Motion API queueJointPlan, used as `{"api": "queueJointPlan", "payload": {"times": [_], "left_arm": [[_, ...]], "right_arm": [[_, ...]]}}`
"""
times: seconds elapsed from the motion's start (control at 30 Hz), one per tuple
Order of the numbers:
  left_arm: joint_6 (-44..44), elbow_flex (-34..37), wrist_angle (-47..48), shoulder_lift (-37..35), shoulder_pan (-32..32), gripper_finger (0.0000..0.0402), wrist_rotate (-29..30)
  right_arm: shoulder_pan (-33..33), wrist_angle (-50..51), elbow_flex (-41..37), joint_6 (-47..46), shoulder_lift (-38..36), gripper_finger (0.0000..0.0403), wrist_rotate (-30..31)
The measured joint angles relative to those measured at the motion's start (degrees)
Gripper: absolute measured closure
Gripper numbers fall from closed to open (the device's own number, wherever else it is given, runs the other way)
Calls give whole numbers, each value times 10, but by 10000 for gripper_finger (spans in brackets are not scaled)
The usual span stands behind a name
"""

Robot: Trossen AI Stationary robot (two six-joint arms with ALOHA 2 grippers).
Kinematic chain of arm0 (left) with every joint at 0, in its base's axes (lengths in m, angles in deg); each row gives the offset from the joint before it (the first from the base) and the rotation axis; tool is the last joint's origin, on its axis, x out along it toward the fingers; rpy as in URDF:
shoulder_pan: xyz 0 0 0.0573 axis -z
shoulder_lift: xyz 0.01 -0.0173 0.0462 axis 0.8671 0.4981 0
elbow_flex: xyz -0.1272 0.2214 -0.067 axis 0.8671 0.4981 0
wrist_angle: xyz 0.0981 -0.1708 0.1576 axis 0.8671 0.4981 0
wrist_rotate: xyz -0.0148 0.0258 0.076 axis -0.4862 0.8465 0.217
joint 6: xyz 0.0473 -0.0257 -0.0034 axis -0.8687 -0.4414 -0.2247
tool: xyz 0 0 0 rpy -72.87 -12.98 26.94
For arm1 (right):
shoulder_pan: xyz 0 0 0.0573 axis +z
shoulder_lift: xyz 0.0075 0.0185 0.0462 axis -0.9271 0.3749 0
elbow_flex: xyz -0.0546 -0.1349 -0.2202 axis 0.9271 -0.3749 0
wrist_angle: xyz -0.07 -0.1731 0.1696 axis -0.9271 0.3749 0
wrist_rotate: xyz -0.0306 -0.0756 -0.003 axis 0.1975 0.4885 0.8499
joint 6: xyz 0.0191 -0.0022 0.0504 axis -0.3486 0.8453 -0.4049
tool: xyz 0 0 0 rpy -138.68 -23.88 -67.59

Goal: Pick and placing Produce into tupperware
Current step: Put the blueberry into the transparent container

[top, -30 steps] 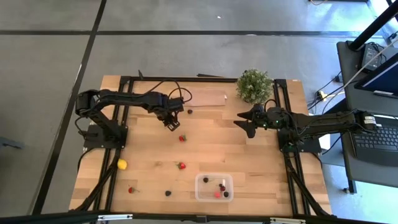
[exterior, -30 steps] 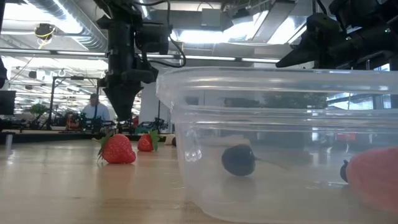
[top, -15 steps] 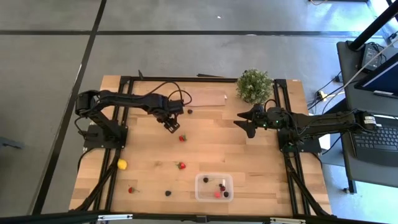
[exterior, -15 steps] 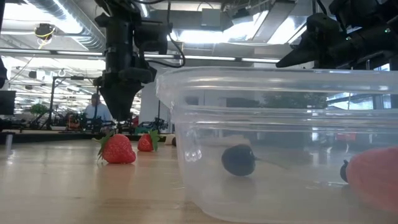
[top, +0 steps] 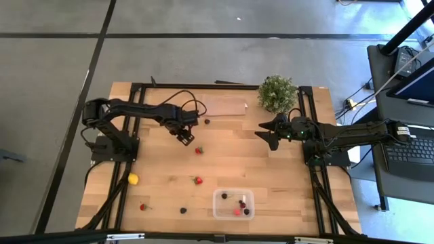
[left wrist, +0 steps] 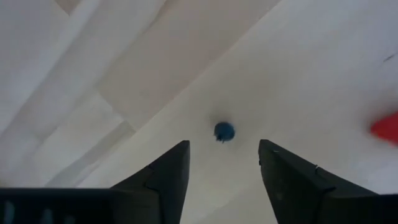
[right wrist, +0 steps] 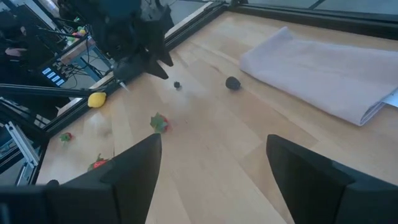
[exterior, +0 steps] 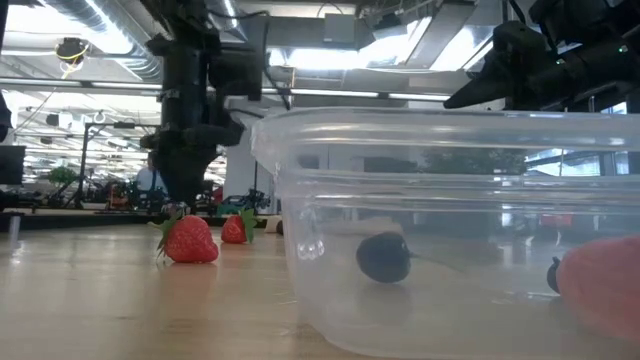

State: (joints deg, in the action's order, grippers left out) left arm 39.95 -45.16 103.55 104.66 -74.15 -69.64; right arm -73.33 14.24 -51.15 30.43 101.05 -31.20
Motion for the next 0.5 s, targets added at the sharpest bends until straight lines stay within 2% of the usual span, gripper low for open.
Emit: {"api": "queueJointPlan", "payload": {"times": [0.2,0.5], "left_arm": [[13,43,-25,0,0,222,-8],[13,51,-90,1,2,222,-14]], "right_arm": [[0,0,0,2,0,111,0],[0,0,0,1,0,111,0]]}}
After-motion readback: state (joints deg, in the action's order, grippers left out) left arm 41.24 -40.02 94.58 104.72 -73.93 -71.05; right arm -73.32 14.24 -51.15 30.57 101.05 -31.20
